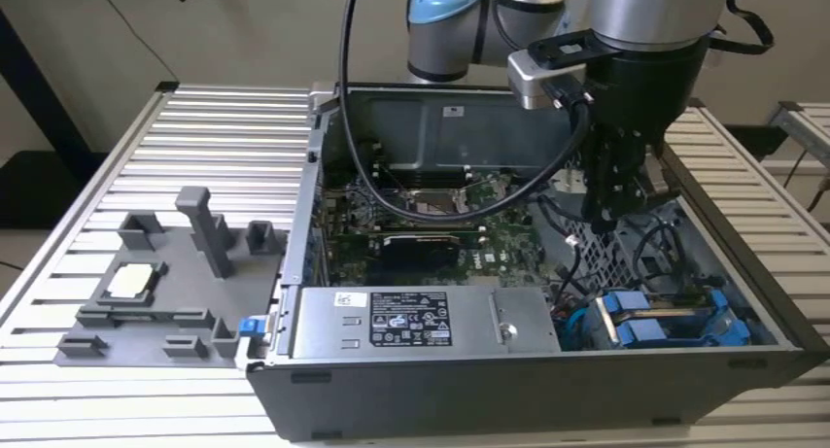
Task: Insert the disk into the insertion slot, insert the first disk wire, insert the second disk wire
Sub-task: 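Insert the second disk wire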
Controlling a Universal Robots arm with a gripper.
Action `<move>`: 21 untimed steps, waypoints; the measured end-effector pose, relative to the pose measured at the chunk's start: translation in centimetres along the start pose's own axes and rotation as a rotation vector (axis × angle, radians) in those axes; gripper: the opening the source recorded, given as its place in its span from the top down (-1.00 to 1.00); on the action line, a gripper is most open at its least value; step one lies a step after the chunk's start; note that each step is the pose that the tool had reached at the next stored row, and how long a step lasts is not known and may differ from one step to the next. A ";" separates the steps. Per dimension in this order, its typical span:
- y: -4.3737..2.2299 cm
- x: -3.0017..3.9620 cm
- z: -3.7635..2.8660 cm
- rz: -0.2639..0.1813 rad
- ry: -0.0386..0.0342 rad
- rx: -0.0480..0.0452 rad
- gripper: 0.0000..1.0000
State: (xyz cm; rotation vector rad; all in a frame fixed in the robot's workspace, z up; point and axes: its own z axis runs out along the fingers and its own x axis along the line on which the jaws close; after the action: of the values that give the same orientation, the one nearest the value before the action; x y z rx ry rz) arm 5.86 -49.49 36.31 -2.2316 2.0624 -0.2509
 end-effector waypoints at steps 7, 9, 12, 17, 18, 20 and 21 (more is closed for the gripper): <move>0.00 0.00 0.00 0.000 0.0001 0.0000 0.51; 0.00 0.00 0.00 0.000 0.0001 0.0000 0.64; 0.00 0.00 0.00 0.000 0.0001 0.0000 0.64; 0.00 0.00 0.00 0.000 0.0001 0.0000 0.67; 0.00 0.00 0.00 0.000 0.0001 0.0000 0.67; 0.00 0.00 0.00 0.000 0.0002 -0.0001 0.67; -0.01 0.02 0.00 0.000 0.0002 -0.0001 0.67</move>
State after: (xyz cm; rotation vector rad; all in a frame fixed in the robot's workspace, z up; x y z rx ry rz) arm 5.87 -49.50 36.31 -2.2318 2.0625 -0.2511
